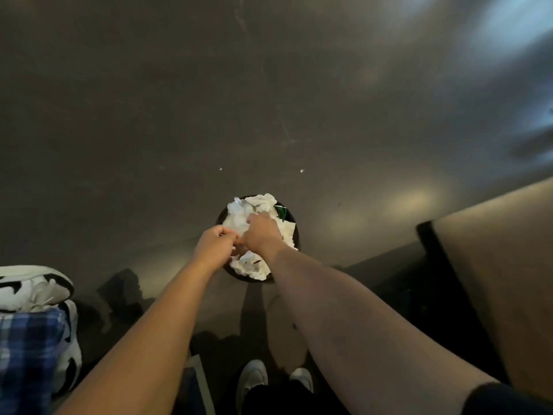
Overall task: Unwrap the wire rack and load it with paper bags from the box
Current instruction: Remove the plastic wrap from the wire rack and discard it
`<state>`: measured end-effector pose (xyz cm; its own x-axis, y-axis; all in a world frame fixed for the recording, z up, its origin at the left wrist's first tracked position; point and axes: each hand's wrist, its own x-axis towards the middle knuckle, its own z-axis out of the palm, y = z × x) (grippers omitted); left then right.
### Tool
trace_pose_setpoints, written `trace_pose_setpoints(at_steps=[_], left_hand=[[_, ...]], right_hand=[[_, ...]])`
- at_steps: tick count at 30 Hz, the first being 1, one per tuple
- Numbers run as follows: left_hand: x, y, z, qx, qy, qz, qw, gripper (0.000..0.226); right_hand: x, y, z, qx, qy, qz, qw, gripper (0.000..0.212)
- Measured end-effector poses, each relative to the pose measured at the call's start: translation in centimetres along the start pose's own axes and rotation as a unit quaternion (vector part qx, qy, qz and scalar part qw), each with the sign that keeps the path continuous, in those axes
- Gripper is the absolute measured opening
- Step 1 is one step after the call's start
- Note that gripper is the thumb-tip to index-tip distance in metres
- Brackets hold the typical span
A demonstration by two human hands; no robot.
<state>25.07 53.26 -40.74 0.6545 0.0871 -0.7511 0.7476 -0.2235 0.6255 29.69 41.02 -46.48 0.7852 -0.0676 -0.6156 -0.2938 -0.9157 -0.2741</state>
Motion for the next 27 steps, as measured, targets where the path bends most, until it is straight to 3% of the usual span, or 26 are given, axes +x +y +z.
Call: trace_pose_setpoints(at_steps=[2, 5, 9, 20, 27], left_hand=[[-2.8, 2.9, -0.8, -0.007, 0.008, 0.016, 1.0, 0.017], [-6.3, 7.3, -1.4, -0.014, 0.018, 0.038, 0.999, 0.016], [-12.4, 15.1, -1.0, -0.016, -0.004, 0.086, 0.996, 0.019], [-34.8, 31.9, 5.1, 0.039, -0.107, 0.207, 0.972, 0.016], [-51.1, 34.8, 14.3, 0.068, -0.206, 0.275, 0.936, 0.012]], right_hand=[[-3.6, -0.7, -2.9, 0.129, 0.028, 0.026, 0.991, 0.028], [-8.4, -2.4, -7.3, 0.305, 0.061, 0.053, 0.949, 0.023], [-14.9, -3.7, -15.6, 0.414, 0.107, 0.058, 0.902, 0.021], [-37.4, 3.6, -37.8, 0.475, 0.204, 0.022, 0.856, 0.021], [-55.0, 12.8, -44.0, 0.455, 0.33, 0.058, 0.825, 0.025]])
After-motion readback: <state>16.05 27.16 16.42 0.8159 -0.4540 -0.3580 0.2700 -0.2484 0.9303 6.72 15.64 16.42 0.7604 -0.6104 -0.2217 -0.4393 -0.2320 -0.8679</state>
